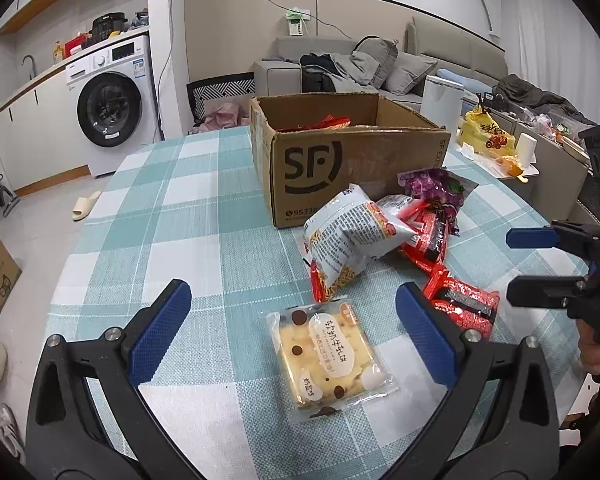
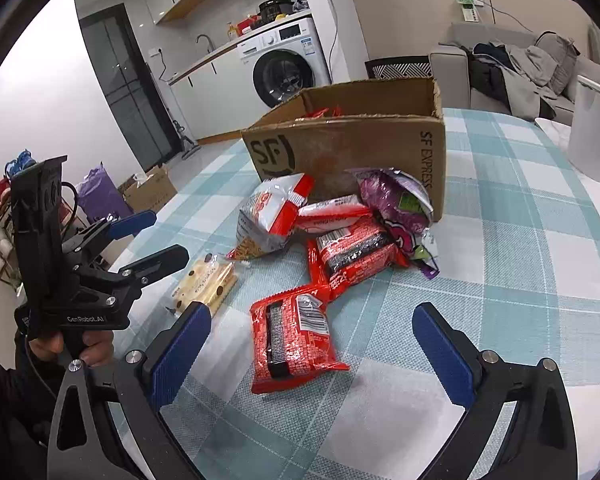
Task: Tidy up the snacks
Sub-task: 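Move both tools back over the remaining snack pile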
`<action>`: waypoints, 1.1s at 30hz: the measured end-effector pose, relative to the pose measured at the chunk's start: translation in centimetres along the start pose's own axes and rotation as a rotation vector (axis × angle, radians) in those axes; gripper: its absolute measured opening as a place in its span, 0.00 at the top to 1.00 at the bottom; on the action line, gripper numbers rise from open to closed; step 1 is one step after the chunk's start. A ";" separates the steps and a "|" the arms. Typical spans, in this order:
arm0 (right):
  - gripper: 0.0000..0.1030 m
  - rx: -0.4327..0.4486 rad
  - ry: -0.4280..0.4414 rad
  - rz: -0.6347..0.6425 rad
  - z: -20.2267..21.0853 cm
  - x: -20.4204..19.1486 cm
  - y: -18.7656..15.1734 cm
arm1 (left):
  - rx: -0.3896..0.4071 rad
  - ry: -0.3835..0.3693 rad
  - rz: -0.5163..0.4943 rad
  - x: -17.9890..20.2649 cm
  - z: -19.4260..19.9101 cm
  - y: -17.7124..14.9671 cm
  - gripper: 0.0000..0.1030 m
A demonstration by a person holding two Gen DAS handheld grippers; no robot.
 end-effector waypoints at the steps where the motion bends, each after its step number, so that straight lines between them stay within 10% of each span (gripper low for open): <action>1: 0.00 -0.014 0.007 0.011 -0.3 -0.2 -0.2 | -0.007 -0.008 0.003 0.1 -0.1 -0.1 0.01; 33: 0.01 -0.163 -0.084 0.041 -5.8 -0.8 -2.3 | -0.238 -0.039 -0.019 0.8 -4.7 -4.4 0.01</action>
Point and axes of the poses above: each gripper's, at about its wrist camera, not at the fingertips, and z roughly against the way its jaws point, x to its right, y to its top, the point moved 8 cm from there along -z, roughly the way its jaws point, and after that the axes turned 4 degrees about -z, right-handed, at the moved point
